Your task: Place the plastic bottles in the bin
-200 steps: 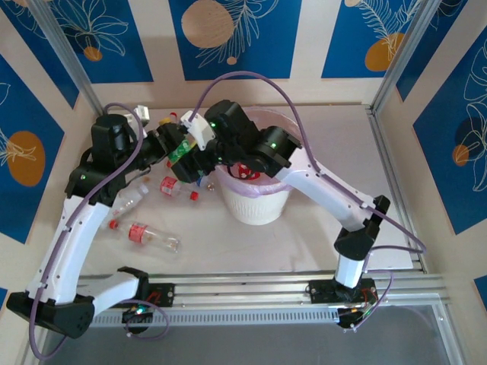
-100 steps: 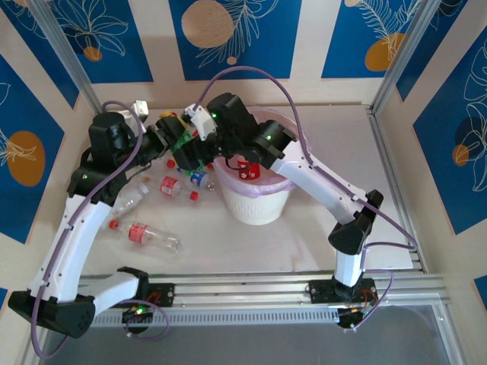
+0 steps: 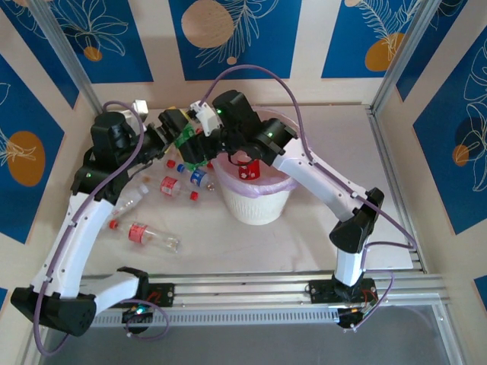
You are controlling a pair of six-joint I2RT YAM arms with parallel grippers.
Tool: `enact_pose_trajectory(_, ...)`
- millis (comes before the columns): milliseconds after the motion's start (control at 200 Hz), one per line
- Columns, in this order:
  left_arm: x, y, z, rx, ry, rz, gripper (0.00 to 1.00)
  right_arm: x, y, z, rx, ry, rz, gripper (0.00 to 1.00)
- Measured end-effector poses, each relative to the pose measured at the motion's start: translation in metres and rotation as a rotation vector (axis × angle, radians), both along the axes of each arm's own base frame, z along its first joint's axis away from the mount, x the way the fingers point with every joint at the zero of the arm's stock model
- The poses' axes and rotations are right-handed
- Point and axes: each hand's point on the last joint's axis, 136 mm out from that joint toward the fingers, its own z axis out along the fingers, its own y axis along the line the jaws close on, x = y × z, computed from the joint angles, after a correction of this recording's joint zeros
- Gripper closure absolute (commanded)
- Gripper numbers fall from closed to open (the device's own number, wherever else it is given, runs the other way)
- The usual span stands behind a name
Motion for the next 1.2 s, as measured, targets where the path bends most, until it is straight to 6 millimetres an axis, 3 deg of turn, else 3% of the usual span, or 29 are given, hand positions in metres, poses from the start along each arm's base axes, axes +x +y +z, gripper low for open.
enact_pose_trajectory(170, -0.003, 0.031, 0.001, 0.026, 0.007, 0.076, 0.0, 0.013, -0.015, 0.011, 0.013, -0.031, -0.035, 0.45)
enact_pose_trajectory(305, -0.018, 0.045, -0.008, 0.074, 0.046, 0.103, 0.0, 0.029, -0.041, 0.029, 0.02, -0.086, -0.097, 0.45)
enact_pose_trajectory(410, -0.031, 0.052, -0.032, 0.133, 0.118, 0.118, 0.0, 0.039, -0.072, 0.043, 0.011, -0.129, -0.161, 0.45)
enact_pose_trajectory(550, -0.051, 0.066, -0.094, 0.223, 0.296, 0.157, 0.02, 0.042, -0.119, 0.045, -0.036, -0.144, -0.246, 0.46)
enact_pose_trajectory(675, -0.075, 0.081, -0.155, 0.304, 0.474, 0.195, 0.03, 0.04, -0.151, 0.026, -0.119, -0.115, -0.299, 0.46)
enact_pose_trajectory(790, -0.099, 0.092, -0.192, 0.36, 0.581, 0.225, 0.04, 0.039, -0.168, -0.004, -0.21, -0.055, -0.32, 0.46)
enact_pose_trajectory(1000, -0.131, 0.102, -0.236, 0.388, 0.704, 0.261, 0.04, 0.035, -0.186, -0.065, -0.365, 0.064, -0.334, 0.46)
enact_pose_trajectory(1200, -0.147, 0.108, -0.264, 0.383, 0.768, 0.299, 0.03, 0.035, -0.189, -0.093, -0.43, 0.113, -0.333, 0.46)
